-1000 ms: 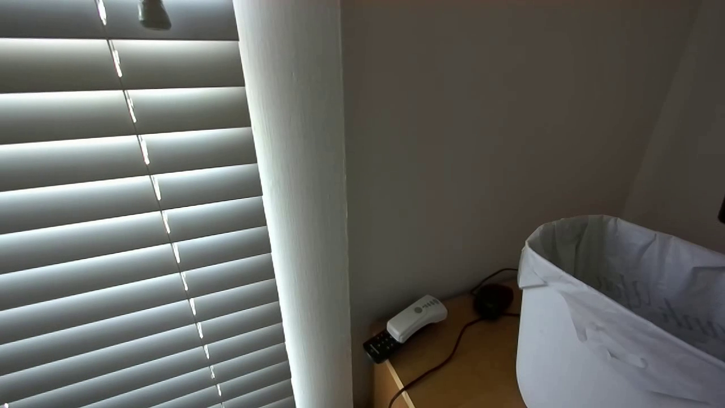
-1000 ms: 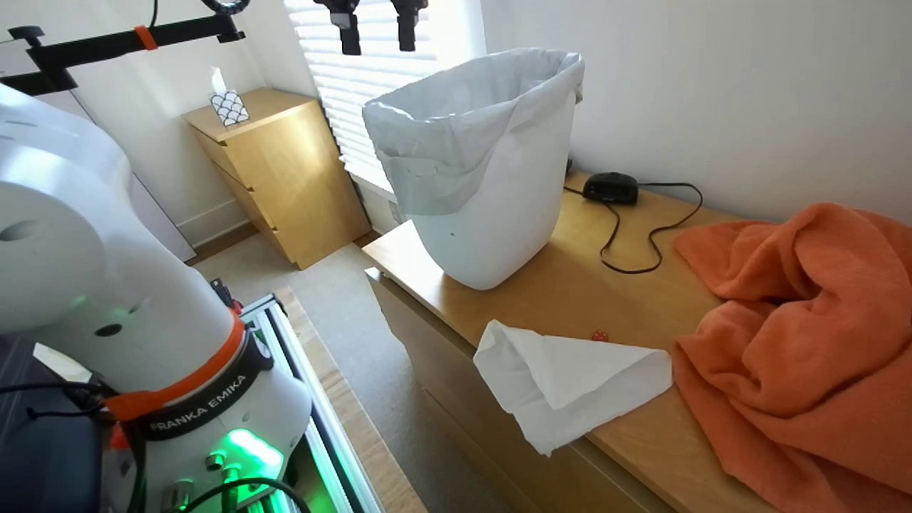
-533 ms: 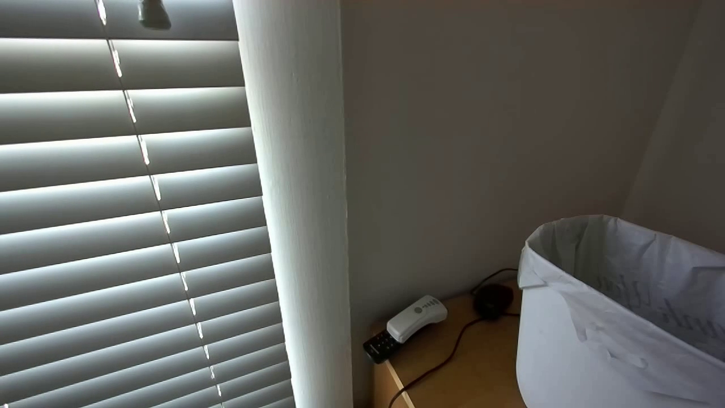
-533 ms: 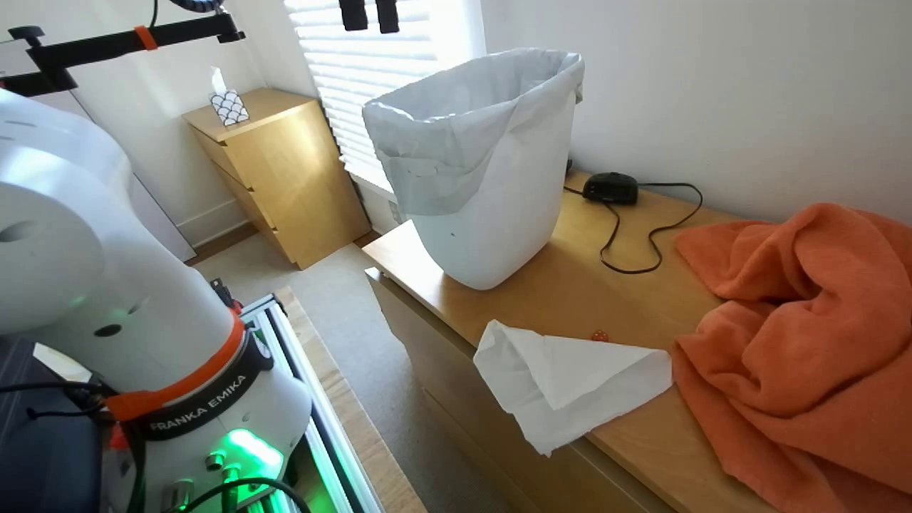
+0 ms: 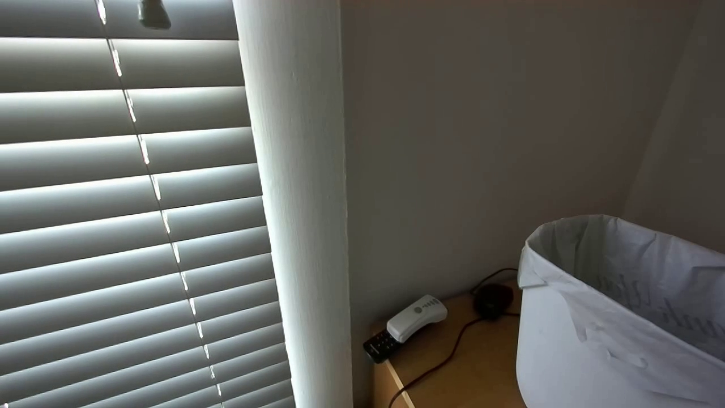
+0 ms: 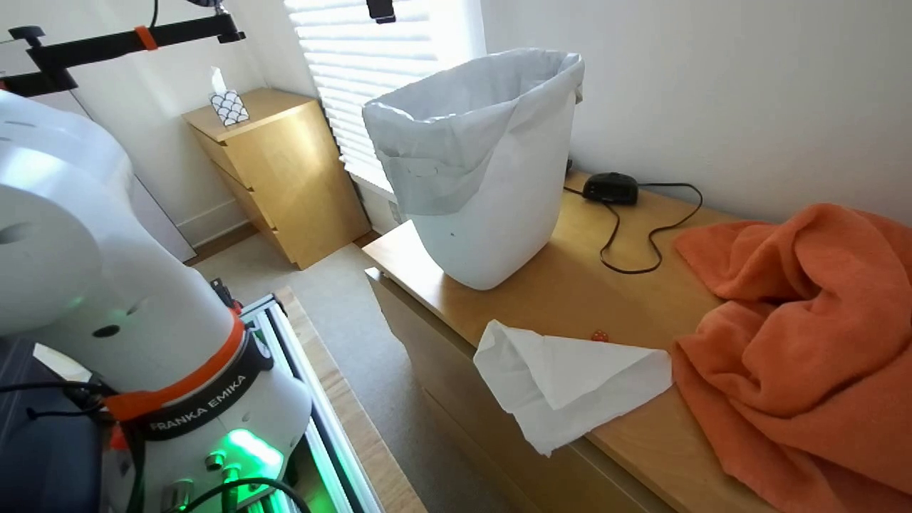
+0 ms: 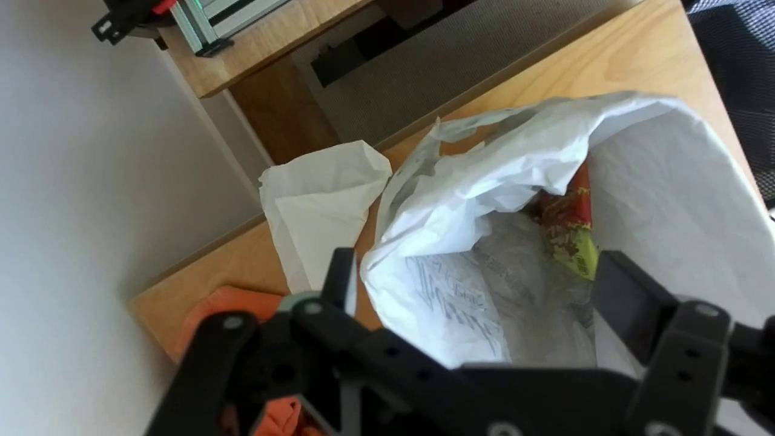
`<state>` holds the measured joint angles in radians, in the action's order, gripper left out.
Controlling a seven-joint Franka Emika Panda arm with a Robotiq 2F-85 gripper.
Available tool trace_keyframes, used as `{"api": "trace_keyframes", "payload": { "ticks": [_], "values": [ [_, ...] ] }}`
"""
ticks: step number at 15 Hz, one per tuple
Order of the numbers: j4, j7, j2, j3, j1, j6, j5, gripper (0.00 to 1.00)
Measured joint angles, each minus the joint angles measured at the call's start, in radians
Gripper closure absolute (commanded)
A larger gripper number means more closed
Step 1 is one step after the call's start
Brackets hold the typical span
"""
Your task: Turn the waste bin on the worktop clockwise once
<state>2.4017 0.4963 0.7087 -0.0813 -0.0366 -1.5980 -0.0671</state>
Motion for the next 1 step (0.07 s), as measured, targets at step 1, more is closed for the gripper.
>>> {"api": "trace_keyframes", "payload": {
  "ticks": [1],
  "values": [
    [0.002, -0.021, 0.000, 0.000, -0.004, 0.000, 0.000, 0.00]
  ]
}}
